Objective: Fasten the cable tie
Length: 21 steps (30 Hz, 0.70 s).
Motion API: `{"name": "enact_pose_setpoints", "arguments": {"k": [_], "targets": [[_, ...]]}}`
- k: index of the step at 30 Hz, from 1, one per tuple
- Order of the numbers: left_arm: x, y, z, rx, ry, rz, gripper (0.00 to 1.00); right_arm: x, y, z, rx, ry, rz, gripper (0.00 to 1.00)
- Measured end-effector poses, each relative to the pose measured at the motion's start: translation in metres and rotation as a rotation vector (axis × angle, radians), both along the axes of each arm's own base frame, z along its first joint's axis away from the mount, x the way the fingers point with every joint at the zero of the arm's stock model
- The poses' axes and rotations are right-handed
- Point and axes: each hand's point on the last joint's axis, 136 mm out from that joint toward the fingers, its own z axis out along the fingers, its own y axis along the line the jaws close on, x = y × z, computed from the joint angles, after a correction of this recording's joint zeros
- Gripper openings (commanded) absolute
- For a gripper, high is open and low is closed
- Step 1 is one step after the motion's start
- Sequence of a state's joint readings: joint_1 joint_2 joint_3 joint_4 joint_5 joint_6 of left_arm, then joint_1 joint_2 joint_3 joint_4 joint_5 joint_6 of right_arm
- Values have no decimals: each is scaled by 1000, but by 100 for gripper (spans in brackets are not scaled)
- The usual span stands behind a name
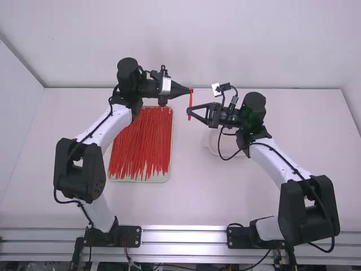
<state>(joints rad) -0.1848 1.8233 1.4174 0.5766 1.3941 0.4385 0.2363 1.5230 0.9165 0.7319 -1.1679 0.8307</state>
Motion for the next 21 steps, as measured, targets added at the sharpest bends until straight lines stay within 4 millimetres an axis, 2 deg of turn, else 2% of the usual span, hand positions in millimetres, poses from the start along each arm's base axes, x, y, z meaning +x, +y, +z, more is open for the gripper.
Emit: {"name": "enact_pose_setpoints", "arguments": {"k": [12,21], "targets": [[-2,-1,-2,3,13,-11,2,-2,0,-1,3,47,10,0],[-2,-1,-10,17,26,-10,2,-3,0,-1,5,61,20,0]]}}
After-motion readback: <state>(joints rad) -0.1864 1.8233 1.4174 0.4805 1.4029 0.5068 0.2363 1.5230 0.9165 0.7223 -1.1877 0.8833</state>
